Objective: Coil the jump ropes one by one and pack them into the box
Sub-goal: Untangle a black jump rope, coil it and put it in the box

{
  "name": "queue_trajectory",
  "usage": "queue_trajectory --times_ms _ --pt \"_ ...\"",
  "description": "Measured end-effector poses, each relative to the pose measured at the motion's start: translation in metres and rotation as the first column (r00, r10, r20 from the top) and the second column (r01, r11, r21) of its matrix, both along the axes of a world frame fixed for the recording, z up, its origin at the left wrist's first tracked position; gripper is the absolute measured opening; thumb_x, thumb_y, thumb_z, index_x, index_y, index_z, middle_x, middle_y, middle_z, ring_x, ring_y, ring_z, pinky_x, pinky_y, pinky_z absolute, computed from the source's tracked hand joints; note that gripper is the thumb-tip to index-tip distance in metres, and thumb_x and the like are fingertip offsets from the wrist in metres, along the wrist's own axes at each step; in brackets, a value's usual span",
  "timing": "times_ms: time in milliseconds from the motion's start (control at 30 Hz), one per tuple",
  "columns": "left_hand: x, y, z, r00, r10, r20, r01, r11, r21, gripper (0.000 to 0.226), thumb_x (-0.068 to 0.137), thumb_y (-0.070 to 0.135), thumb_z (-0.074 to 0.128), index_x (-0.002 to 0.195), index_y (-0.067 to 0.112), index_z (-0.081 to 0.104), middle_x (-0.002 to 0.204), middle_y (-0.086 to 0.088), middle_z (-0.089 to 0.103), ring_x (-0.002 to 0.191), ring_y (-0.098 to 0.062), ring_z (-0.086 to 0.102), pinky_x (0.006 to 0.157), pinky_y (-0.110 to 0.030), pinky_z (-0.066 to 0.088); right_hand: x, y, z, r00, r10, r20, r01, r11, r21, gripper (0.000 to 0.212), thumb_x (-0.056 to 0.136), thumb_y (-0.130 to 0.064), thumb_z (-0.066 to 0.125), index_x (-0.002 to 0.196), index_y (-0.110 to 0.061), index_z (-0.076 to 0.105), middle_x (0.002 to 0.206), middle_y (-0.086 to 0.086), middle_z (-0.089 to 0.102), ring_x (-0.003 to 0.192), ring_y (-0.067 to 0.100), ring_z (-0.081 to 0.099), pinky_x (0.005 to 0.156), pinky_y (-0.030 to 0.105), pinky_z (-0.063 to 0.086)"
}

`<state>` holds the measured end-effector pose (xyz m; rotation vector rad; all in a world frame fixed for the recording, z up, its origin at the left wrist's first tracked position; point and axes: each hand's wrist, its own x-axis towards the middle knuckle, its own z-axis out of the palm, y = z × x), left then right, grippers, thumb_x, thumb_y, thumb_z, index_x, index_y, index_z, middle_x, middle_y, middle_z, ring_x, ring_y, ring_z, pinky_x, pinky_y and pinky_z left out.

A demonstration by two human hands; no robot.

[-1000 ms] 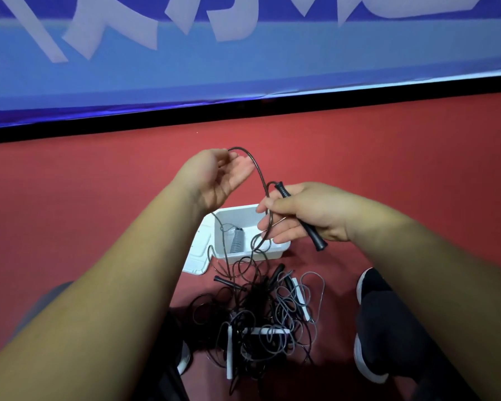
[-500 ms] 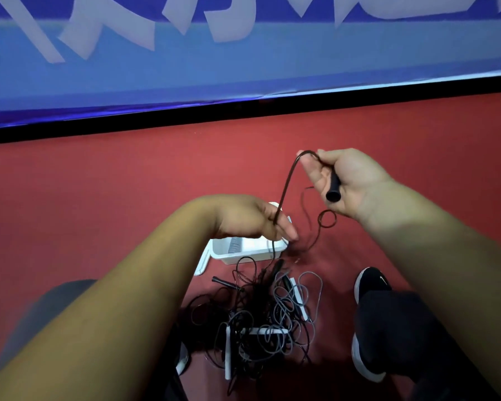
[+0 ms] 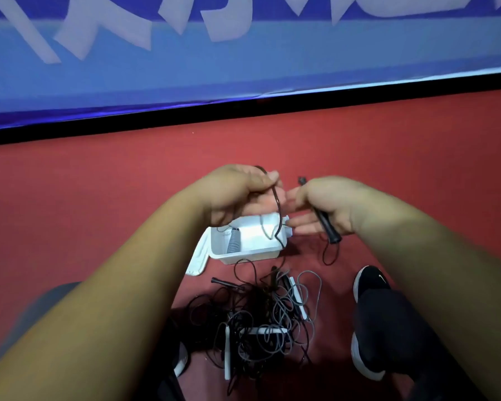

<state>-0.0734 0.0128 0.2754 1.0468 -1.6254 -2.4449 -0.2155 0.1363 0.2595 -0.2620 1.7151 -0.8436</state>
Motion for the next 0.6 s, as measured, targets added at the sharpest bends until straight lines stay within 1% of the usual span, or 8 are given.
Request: queue_trajectory --times_ms 67,133,233,333,400,467,533,600 --pt "-0.003 -0.008 0.000 0.960 0.270 -0.072 -0.254 0.950 0.180 0.013 0.104 0.010 0.060 0.097 0.000 0.065 0.086 -0.010 0.071 0.074 -0.012 0.074 0.066 -0.027 0.065 0.012 0.002 -0.003 0.973 0.231 0.021 -0.232 0.972 0.046 0.031 0.102 -0.003 0.052 0.111 -0.019 0.076 0.121 -0.003 0.079 0.116 0.015 0.070 0.110 0.043 0.054" --pt "-0.003 -0.018 0.000 0.876 0.472 -0.095 -0.421 0.847 0.326 0.014 0.105 0.004 0.057 0.095 -0.003 0.063 0.079 -0.011 0.067 0.069 -0.015 0.074 0.061 -0.029 0.064 0.020 0.003 -0.004 0.936 0.348 0.057 -0.349 0.937 0.011 0.026 0.105 -0.009 0.055 0.111 -0.020 0.077 0.119 -0.007 0.080 0.122 0.015 0.068 0.112 0.039 0.050" --pt "0.000 -0.032 -0.006 0.811 0.579 -0.083 -0.524 0.783 0.334 0.013 0.107 0.004 0.053 0.098 -0.003 0.059 0.078 -0.013 0.064 0.062 -0.019 0.074 0.056 -0.033 0.063 0.024 0.003 -0.005 0.930 0.367 0.034 -0.364 0.929 -0.060 0.017 0.109 -0.021 0.060 0.108 -0.017 0.077 0.113 0.000 0.081 0.131 0.023 0.066 0.115 0.043 0.050" --pt "0.002 -0.041 -0.014 0.805 0.590 -0.062 -0.554 0.785 0.275 0.012 0.110 0.010 0.049 0.106 0.001 0.055 0.084 -0.015 0.064 0.069 -0.021 0.074 0.060 -0.035 0.065 0.028 0.002 -0.001 0.965 0.260 0.025 -0.257 0.961 -0.101 0.018 0.110 -0.023 0.058 0.106 -0.010 0.070 0.105 0.011 0.082 0.115 0.033 0.075 0.101 0.049 0.060" --pt "0.003 -0.042 -0.018 0.860 0.509 -0.013 -0.498 0.846 0.191 0.020 0.111 0.016 0.046 0.104 0.001 0.057 0.092 -0.017 0.068 0.084 -0.026 0.073 0.069 -0.036 0.066 0.029 0.001 0.003 0.990 0.125 0.058 -0.117 0.984 -0.132 0.019 0.112 -0.022 0.054 0.105 -0.008 0.065 0.092 0.014 0.081 0.089 0.031 0.081 0.081 0.045 0.067" --pt "0.005 -0.037 -0.019 0.934 0.345 0.090 -0.349 0.936 0.041 0.021 0.108 0.012 0.040 0.108 0.002 0.060 0.103 -0.016 0.072 0.090 -0.027 0.074 0.076 -0.035 0.065 0.029 -0.002 0.010 0.990 -0.029 0.135 0.053 0.983 -0.178 0.018 0.113 -0.019 0.051 0.105 -0.007 0.063 0.076 0.012 0.077 0.068 0.023 0.079 0.064 0.037 0.067" --pt "0.007 -0.026 -0.019 0.972 0.127 0.198 -0.107 0.988 -0.109 0.032 0.101 -0.001 0.035 0.118 0.004 0.062 0.106 -0.012 0.076 0.091 -0.025 0.074 0.083 -0.037 0.061 0.025 -0.005 0.019 0.952 -0.173 0.251 0.233 0.944 -0.235 0.019 0.113 -0.013 0.049 0.102 -0.005 0.062 0.068 0.010 0.073 0.059 0.018 0.076 0.058 0.032 0.065" --pt "0.009 -0.014 -0.018 0.954 -0.130 0.269 0.188 0.961 -0.203 0.045 0.095 -0.009 0.031 0.117 0.008 0.066 0.109 -0.012 0.077 0.099 -0.025 0.073 0.091 -0.040 0.054 0.019 -0.006 0.027 0.881 -0.270 0.387 0.395 0.872 -0.290 0.022 0.112 -0.010 0.048 0.097 -0.002 0.062 0.069 0.012 0.073 0.059 0.017 0.076 0.059 0.029 0.065"
